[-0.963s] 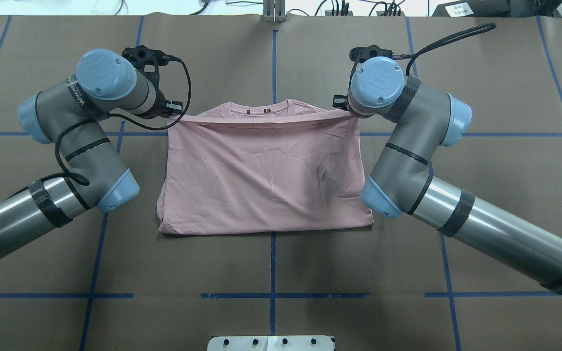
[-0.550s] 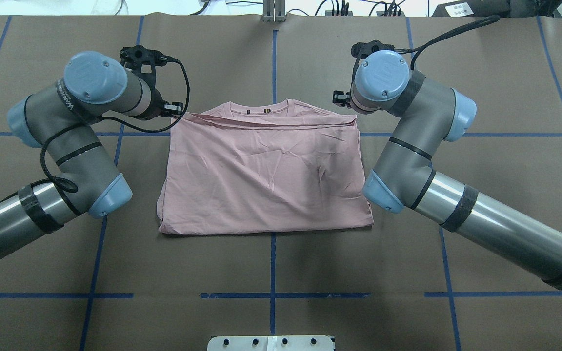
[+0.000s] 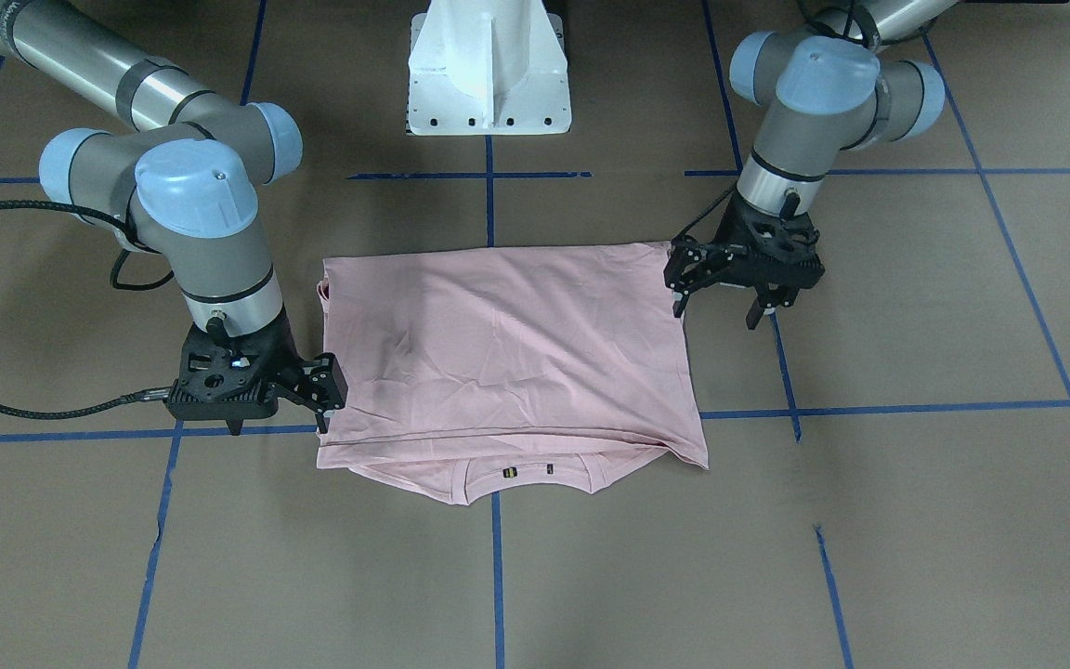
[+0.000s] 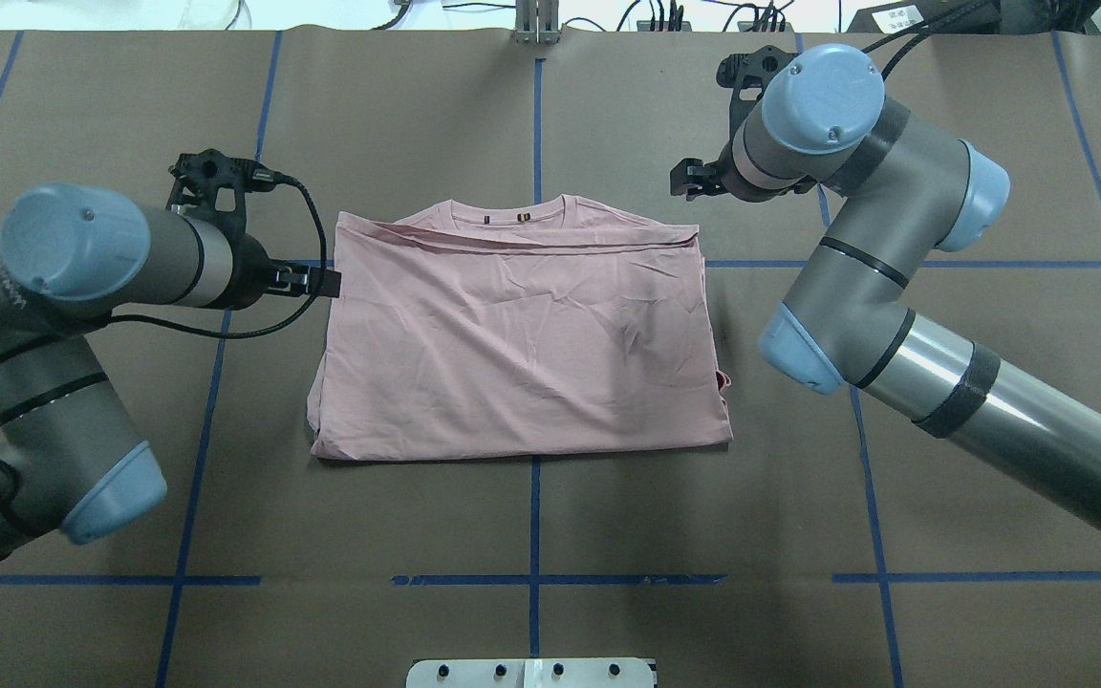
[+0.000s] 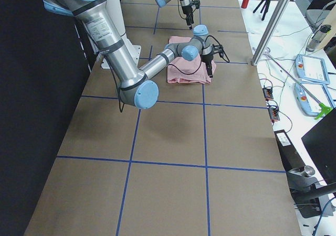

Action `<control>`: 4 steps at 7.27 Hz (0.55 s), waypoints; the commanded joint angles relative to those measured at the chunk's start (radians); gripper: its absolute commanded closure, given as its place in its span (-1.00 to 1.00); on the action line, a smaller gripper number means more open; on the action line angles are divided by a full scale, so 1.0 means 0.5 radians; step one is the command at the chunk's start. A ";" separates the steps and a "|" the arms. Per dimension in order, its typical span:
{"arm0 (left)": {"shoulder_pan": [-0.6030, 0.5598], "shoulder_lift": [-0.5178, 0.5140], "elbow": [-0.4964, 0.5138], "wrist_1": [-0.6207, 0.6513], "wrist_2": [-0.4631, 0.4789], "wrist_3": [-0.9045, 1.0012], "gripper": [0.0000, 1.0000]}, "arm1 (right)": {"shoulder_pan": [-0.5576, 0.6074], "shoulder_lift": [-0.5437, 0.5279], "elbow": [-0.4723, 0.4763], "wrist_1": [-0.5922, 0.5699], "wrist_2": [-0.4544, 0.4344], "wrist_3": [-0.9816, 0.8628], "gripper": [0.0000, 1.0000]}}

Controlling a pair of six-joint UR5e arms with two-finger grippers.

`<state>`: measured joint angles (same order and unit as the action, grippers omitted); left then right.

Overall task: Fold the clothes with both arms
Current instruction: 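Lower the left gripper to the folded shirt's side edge while right hovers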

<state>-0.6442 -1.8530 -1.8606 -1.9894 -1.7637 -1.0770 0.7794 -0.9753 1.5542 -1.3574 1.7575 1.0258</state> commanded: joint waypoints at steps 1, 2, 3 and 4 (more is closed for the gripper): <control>0.299 0.150 -0.120 -0.061 0.142 -0.394 -0.36 | 0.003 -0.016 0.033 0.000 0.004 0.010 -1.00; 0.413 0.153 -0.087 -0.062 0.210 -0.486 -0.36 | 0.003 -0.016 0.033 0.000 0.004 0.013 -1.00; 0.466 0.153 -0.083 -0.062 0.235 -0.512 -0.36 | 0.003 -0.028 0.045 0.000 0.001 0.016 -1.00; 0.478 0.153 -0.065 -0.056 0.242 -0.518 -0.36 | 0.003 -0.031 0.048 0.000 0.001 0.013 -1.00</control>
<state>-0.4276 -1.7777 -1.9014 -2.0184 -1.6552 -1.3208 0.7807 -0.9878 1.5751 -1.3576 1.7585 1.0327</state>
